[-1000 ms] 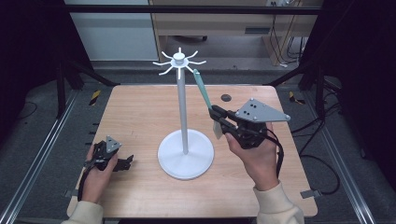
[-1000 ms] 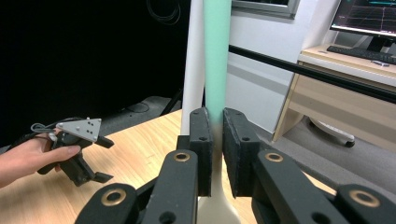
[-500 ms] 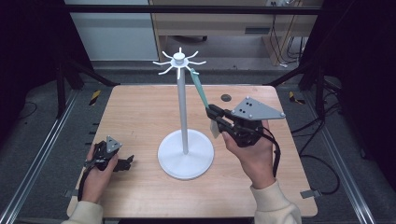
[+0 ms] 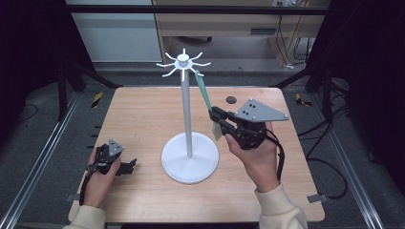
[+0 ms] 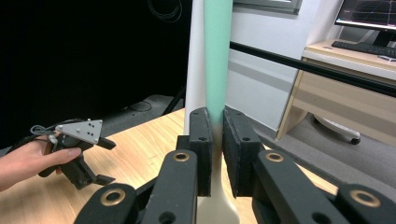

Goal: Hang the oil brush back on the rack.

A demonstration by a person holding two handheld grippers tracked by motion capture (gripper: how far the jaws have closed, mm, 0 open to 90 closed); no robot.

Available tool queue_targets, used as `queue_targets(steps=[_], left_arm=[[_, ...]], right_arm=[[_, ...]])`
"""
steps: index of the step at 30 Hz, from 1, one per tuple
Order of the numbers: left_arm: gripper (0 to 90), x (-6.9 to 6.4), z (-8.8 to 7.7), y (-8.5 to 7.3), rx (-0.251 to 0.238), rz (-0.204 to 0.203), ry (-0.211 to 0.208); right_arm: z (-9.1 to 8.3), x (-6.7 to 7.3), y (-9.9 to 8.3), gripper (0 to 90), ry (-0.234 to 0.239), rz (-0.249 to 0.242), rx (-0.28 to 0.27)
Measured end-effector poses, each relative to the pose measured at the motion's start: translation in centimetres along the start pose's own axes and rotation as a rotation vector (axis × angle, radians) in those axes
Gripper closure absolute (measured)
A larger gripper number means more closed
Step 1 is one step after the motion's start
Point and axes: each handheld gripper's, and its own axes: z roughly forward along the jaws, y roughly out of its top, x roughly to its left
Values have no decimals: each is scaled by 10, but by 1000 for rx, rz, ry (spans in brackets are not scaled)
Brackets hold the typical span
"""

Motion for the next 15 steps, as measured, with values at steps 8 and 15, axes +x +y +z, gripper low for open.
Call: queue_targets(steps=[8,15], left_arm=[[28,0,0,0,0,-1,-1],[29,0,0,0,1,0,-1]], right_arm=[[1,-1,0,822,8,7,3],[5,-2,0,821,16,16,14]])
